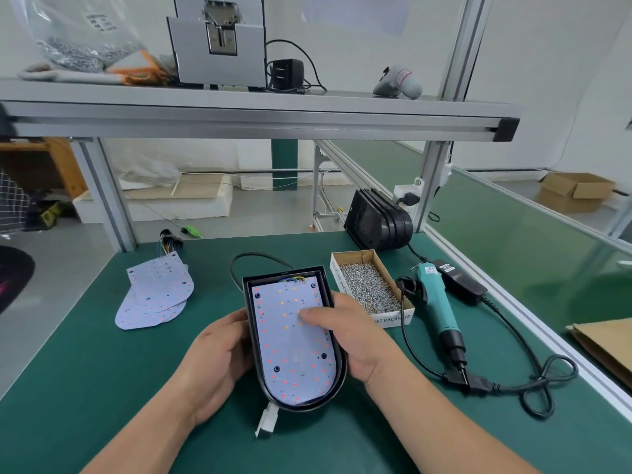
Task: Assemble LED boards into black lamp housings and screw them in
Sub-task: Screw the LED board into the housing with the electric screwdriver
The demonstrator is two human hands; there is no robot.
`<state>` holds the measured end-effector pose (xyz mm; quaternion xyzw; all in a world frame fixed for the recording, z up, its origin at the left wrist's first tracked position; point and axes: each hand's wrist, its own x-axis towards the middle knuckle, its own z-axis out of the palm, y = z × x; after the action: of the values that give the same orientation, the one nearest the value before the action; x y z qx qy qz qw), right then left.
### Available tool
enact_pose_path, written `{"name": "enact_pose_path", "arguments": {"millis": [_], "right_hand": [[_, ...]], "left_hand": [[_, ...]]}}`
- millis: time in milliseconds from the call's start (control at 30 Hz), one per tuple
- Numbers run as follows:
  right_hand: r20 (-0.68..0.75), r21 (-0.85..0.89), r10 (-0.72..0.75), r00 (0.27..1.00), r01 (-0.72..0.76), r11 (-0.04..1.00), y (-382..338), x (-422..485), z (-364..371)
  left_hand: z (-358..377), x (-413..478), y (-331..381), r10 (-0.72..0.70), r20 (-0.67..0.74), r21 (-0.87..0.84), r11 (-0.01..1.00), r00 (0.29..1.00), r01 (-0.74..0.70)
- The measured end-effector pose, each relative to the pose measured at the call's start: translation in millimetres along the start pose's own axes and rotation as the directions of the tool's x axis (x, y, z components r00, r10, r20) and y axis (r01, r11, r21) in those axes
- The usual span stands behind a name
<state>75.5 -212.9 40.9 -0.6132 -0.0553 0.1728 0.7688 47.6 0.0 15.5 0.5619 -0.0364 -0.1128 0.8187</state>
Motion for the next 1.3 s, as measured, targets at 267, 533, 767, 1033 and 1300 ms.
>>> {"name": "enact_pose_path", "arguments": {"millis": [267,533,767,1033,1300], "right_hand": [[-0.104,0.044,-0.091,0.990,0.096,0.994,-21,-4,-20],[-0.308,0.045,-0.260,0.915,0.288,0.957,-64,-32,-79],[-0.576,-0.111,-0.357,0.735,0.362,0.926,-101,-84,-171],[-0.786,-0.254,-0.389,0.481,0.323,0.912,-121,-151,-279],[-0.925,-0.365,-0.351,0.146,-0.080,0.928,-128,-193,-359]], "left_hand": [[-6,6,-10,0.033,-0.125,0.099,0.995,0.992,-0.020],[-11,6,-13,0.076,-0.120,0.161,0.985,0.990,-0.056],[-17,11,-19,0.087,-0.091,0.224,0.972,0.992,-0.065],[-25,26,-21,0.014,-0.115,0.146,0.989,0.993,0.003],[-32,31,-25,0.008,-0.093,0.140,0.990,0.996,0.005]]}}
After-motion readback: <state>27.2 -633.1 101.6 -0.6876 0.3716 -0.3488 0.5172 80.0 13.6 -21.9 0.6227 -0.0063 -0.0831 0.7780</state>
